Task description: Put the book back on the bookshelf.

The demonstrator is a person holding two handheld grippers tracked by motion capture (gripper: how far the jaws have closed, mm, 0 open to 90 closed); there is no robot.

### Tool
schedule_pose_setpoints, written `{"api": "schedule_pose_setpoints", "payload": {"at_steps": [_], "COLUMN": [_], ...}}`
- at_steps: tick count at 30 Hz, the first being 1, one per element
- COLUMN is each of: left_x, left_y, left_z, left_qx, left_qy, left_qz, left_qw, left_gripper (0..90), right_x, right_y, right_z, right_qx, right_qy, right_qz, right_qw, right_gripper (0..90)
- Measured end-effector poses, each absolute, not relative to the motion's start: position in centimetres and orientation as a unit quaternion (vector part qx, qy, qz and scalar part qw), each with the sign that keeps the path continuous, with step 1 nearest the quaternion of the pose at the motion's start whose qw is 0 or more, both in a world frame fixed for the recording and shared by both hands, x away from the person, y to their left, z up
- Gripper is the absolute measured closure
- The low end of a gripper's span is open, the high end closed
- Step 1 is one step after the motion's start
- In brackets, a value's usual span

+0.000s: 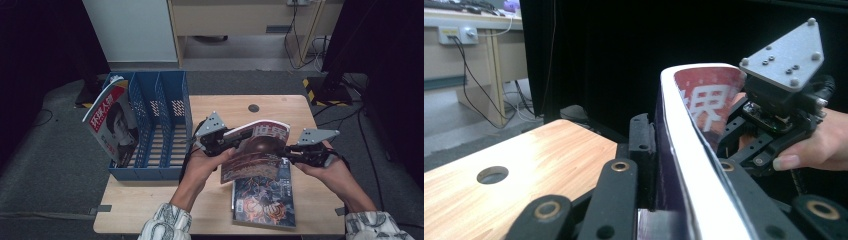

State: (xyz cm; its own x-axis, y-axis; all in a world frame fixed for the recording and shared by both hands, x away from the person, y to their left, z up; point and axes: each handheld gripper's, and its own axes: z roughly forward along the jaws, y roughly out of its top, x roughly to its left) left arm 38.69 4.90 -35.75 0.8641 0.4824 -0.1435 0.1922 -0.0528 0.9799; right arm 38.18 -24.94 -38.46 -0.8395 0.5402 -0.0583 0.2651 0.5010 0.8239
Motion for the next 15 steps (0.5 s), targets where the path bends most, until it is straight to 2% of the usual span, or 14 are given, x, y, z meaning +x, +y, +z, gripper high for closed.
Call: {"api": "schedule_pose_setpoints", "payload": {"at_steps": [9,15], "left_x": [38.0,37.9], "left_y": [4.6,4.7], "left_z": [-35.6,-35.7], "left_qx": [0.721,0.718], "left_qy": [0.222,0.226], "left_qz": [0.12,0.122], "left_qw": [0.645,0.647], "left_gripper": [82.7,83.2], "right_x": [38.7,38.9], "right_y": [-25.4,-26.4], "right_z": [-38.9,-39.7], "right_qx": [0.262,0.294], "right_qy": [0.839,0.835], "right_qz": [0.449,0.433], "right_qw": [0.16,0.168], "right_gripper": [69.7,53.3]}}
